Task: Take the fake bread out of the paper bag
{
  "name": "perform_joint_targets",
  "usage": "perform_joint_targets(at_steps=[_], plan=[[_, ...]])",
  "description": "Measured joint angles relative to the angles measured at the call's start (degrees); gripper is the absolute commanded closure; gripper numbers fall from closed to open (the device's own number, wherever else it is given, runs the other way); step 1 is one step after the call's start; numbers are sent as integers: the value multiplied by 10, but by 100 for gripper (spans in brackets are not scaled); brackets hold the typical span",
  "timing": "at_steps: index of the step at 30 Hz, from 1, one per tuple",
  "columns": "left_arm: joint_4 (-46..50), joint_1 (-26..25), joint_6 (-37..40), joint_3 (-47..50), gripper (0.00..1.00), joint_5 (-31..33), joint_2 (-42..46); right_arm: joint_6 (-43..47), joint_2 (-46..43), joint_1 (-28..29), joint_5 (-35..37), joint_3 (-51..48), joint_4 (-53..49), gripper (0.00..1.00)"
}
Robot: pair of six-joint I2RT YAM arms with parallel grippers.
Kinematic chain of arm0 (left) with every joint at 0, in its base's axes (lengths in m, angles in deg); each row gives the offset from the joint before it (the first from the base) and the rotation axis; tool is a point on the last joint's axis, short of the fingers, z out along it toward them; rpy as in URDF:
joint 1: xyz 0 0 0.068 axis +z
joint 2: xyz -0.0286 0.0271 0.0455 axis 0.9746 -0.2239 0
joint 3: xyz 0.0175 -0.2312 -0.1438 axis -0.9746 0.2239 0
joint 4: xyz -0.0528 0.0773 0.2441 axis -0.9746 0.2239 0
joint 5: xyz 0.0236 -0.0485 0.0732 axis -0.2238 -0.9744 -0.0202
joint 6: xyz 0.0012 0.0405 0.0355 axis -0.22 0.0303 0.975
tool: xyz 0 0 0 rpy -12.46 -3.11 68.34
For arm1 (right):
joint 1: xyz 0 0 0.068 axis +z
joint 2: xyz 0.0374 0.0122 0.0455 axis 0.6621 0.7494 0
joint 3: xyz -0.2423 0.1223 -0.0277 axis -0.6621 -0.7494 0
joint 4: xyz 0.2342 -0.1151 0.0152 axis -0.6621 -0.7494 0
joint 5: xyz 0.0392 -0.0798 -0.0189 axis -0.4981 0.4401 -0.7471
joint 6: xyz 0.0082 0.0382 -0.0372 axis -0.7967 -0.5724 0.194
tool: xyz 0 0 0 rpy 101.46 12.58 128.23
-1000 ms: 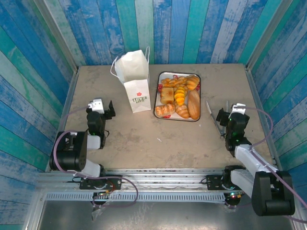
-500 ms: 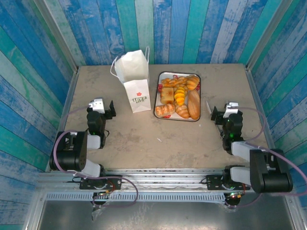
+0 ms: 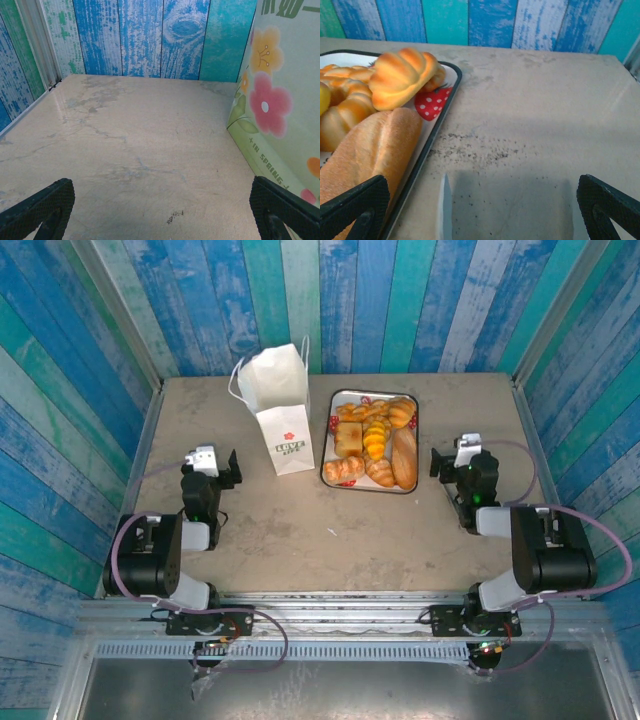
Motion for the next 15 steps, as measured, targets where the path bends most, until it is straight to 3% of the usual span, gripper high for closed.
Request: perform_joint_targets(at_steps=[15], plan=[[0,0,2,0,6,0,0,13,1,0,-22,0,-24,0]])
